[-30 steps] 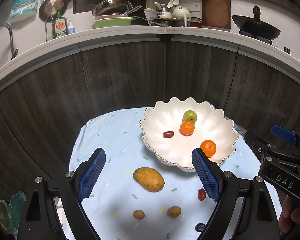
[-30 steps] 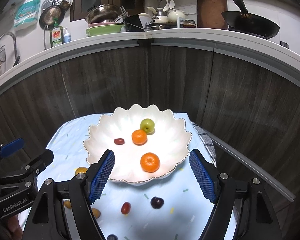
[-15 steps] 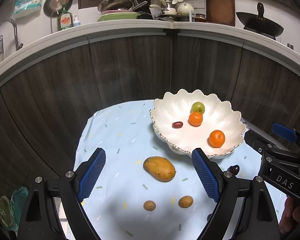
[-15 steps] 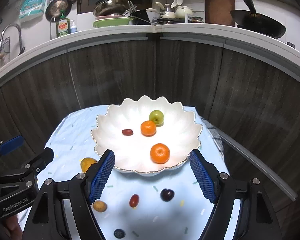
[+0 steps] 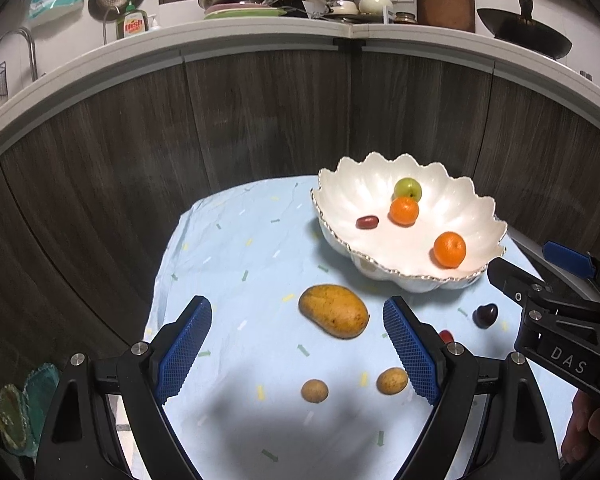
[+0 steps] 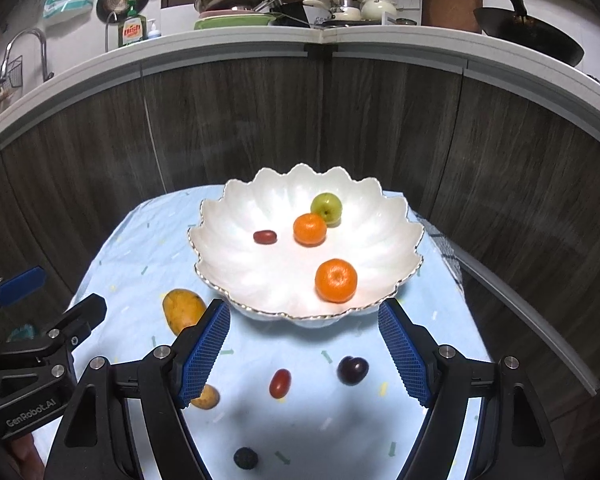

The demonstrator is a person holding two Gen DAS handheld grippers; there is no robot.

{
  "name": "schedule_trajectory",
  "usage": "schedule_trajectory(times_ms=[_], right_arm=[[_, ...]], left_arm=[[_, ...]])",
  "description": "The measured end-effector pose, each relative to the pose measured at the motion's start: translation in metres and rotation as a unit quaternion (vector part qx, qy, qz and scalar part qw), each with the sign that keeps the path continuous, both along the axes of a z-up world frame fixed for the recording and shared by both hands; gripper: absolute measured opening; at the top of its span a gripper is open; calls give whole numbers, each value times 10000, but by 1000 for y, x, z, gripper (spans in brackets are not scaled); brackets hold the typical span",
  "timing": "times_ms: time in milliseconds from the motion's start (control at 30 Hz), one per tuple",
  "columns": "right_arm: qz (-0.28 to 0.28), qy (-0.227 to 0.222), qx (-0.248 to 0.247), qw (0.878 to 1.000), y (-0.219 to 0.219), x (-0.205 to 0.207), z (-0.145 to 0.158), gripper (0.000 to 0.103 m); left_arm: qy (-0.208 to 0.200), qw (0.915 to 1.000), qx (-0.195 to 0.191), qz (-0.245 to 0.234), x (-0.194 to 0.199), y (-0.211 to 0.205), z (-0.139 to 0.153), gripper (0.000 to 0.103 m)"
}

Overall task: Organize fruits
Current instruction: 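Withdraw both open grippers from the bowl back over the cloth, then close the left gripper on a small brown round fruit while the right gripper closes on a small red date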

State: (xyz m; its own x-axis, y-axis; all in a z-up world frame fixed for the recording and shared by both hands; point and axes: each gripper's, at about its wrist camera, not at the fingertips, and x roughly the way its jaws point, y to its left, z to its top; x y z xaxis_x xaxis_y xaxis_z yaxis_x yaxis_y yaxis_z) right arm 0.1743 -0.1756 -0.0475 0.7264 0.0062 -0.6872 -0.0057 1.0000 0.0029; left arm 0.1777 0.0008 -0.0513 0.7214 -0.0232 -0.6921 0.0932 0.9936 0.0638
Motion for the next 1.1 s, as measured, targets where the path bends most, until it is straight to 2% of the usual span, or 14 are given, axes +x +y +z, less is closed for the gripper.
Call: schedule_trajectory(times_ms=[333,533,667,867,1100], right_arm=[[94,164,-10,9998,8,-3,-20,76],[138,262,-37,9996,11,-5,-32,72],[180,335,-56,9993,13,-4,-41,68],[231,406,-57,9989,15,-4,-55,63],[258,479,-30,9985,13,-2,-67,59]], left_arm=[[182,9998,3,-2,-3,7,-23,88],[314,9995,-18,-40,-5,9,-40,88],[390,9992,-22,-76,-6,9,-50,81],[489,9988,-6,-76,-5,8,-61,80],[516,9985,83,-147,-5,2,-72,74]])
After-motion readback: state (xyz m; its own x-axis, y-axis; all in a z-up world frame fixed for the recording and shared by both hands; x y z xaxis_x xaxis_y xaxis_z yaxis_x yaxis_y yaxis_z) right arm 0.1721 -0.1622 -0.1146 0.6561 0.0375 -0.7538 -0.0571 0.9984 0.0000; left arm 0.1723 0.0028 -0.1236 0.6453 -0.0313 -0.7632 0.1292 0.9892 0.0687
